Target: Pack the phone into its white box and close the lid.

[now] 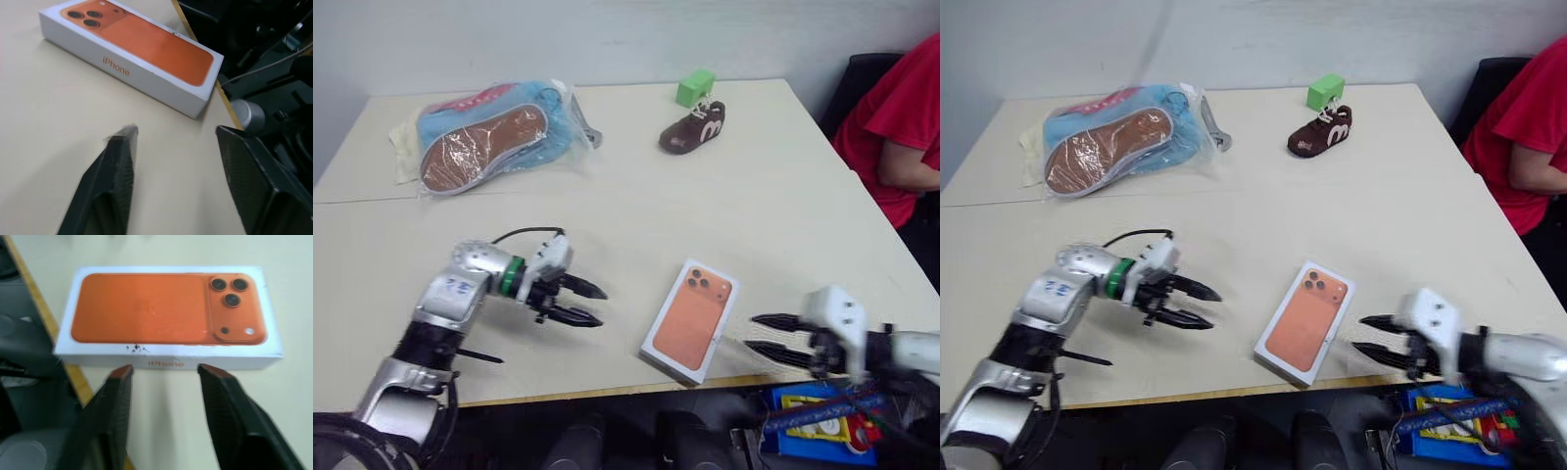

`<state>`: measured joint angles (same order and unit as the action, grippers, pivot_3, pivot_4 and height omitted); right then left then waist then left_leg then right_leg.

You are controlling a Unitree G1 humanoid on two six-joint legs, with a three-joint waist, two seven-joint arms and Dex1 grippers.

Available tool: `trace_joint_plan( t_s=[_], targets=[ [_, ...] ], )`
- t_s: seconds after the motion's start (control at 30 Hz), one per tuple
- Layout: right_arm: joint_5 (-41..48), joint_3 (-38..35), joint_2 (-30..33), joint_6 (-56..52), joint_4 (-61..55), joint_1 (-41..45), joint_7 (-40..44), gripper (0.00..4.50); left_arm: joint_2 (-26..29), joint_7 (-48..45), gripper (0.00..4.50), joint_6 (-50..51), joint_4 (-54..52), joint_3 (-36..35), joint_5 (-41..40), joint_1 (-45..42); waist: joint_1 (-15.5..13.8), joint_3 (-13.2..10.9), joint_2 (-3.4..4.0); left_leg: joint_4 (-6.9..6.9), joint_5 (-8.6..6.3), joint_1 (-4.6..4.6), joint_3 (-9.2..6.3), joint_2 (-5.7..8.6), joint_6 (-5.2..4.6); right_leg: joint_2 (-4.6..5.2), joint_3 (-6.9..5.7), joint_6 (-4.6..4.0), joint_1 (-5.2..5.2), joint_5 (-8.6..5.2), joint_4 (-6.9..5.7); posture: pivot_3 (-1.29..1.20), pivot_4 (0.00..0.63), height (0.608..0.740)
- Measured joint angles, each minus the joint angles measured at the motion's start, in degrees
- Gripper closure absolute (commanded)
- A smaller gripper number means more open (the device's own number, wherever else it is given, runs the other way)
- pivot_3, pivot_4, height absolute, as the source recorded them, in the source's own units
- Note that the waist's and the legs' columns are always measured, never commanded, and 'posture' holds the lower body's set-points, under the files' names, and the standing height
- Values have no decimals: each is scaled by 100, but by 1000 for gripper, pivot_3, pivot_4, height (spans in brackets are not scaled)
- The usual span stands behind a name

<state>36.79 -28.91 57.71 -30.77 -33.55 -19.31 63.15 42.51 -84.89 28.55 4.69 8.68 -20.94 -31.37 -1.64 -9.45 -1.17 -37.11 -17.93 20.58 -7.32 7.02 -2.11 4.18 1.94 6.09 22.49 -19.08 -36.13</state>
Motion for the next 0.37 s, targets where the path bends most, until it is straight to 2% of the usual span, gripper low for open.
trace_joint_plan(
  t_s=[0.1, 0.13, 0.17, 0.27, 0.37],
  targets=[
    [323, -1001, 212, -230, 320, -317, 794, 644, 573, -104, 42, 322, -175, -353, -268, 42, 0, -2, 1, 0, -4, -1, 1, 0, -6, 1, 2, 0, -5, 0, 10, 0, 150, 740],
    [366, -1302, 281, -296, 504, -419, 1045, 211, 757, -104, 0, 376, -221, -468, -345, 42, -1, -3, 3, 2, -5, 0, 1, 0, -9, 3, 2, 0, -8, 0, 16, 0, 150, 740],
    [396, -1588, 311, -344, 689, -465, 1256, 14, 903, -103, 0, 414, -234, -635, -396, 40, -3, -3, 3, 1, -8, -1, 1, 1, -11, 3, 2, 0, -9, 0, 17, 0, 150, 740],
    [437, -1919, 337, -445, 859, -456, 1496, 14, 1084, -101, 0, 502, -238, -835, -500, 41, -5, -4, 4, 2, -10, -1, 3, 1, -11, 4, 3, 0, -8, 0, 18, 0, 150, 740],
    [414, -1921, 333, -437, 875, -354, 1453, 14, 1151, -98, 0, 614, -238, -873, -609, 34, -2, -7, 8, 2, -11, 0, 4, 0, -10, 4, 4, 0, -5, 0, 17, 0, 150, 740]
  ],
)
